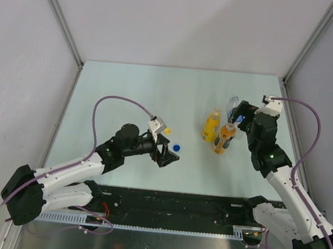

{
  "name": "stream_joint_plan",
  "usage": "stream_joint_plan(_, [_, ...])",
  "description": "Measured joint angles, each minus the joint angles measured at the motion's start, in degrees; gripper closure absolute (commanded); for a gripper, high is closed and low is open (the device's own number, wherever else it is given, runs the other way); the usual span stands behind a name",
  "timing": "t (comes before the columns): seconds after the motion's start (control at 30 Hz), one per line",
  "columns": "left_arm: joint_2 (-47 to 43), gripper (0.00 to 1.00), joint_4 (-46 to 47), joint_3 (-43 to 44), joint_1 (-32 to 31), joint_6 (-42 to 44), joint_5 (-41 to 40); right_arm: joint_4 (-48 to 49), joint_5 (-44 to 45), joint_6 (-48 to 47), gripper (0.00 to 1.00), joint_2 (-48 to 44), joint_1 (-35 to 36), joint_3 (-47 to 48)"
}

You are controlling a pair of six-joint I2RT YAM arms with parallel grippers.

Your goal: Unscrew the bottle caps

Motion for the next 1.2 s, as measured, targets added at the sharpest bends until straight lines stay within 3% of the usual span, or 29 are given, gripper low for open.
stream_joint_plan(0.53, [16.2,0.00,-2.3,8.9,1.8,0.0,-0.5,0.0,-3.7,0.2,0.01,-2.0,-2.7,0.0])
stream_joint_plan(0.8, [23.3,0.01,-2.7,11.8,12.3,-4.2,1.3,0.0,-5.6,1.7,0.01,-2.0,-5.9,0.0])
stream_joint_plan(1.0, [23.7,0.01,-3.5,11.6,20.3,-7.7,1.3,0.1,-7.6,3.5,0.01,-2.0,-9.9,0.0])
stream_joint_plan(1.2, [17.6,0.01,-7.4,10.6,24.3,-9.6,-7.4,0.1,-10.1,4.9,0.01,-1.1,-14.6,0.0])
